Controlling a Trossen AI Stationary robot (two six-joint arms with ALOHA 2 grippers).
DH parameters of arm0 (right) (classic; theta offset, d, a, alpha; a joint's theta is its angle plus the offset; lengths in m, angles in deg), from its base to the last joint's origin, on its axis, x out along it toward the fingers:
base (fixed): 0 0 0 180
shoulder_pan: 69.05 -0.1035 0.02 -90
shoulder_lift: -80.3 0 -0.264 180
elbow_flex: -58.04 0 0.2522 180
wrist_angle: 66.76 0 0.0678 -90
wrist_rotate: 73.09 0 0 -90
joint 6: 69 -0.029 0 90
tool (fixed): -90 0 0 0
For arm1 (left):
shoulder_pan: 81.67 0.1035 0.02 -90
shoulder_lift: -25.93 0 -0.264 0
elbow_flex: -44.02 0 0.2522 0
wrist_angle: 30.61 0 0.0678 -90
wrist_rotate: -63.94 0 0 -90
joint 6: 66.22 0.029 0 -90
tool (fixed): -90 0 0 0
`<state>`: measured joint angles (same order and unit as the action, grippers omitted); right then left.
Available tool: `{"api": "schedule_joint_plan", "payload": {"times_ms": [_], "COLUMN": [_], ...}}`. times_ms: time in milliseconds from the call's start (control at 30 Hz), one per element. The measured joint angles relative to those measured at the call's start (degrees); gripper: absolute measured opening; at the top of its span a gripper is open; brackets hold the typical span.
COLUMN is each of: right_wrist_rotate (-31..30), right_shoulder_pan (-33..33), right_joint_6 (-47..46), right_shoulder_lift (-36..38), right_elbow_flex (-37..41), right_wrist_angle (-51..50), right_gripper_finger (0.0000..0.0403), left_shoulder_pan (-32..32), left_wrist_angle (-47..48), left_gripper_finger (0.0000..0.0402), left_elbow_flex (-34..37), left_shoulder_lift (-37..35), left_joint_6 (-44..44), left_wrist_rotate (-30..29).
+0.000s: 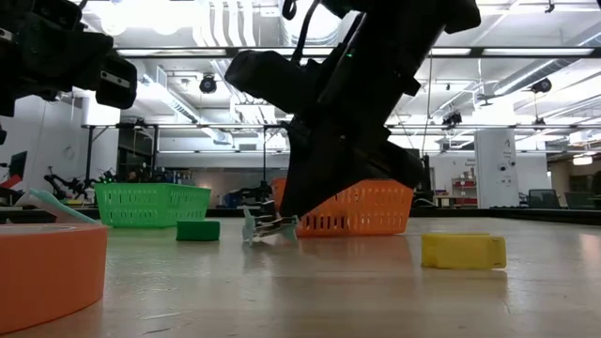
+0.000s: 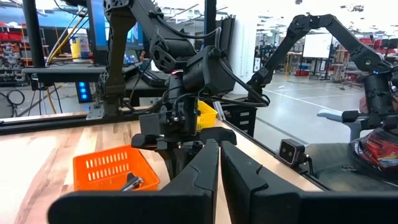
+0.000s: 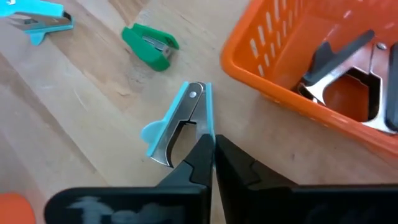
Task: Pick and place Stapler, Stapler remover, tape
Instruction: Put the right blue staple remover into the orange bin
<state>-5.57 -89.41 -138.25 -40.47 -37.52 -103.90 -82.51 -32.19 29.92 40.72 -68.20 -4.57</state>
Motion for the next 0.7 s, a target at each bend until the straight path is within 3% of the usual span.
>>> {"api": "schedule_joint_plan", "payload": {"times_ms": [700], "right_wrist_rotate": [-0.1], "right_shoulder_pan": [-1.26], "right_joint_6": [5.4], "right_shoulder_lift": [0.08], "right_elbow_flex": [-4.12], "right_wrist_angle": [-0.24], "right_gripper_finger": [0.0008], "left_shoulder_pan": [0.0], "left_wrist_angle": [0.0], "left_gripper_finger": [0.0023], "left_elbow_flex": [0.0], "left_shoulder_lift": [0.0], "left_joint_6": [0.0], "left_wrist_rotate": [0.0]}}
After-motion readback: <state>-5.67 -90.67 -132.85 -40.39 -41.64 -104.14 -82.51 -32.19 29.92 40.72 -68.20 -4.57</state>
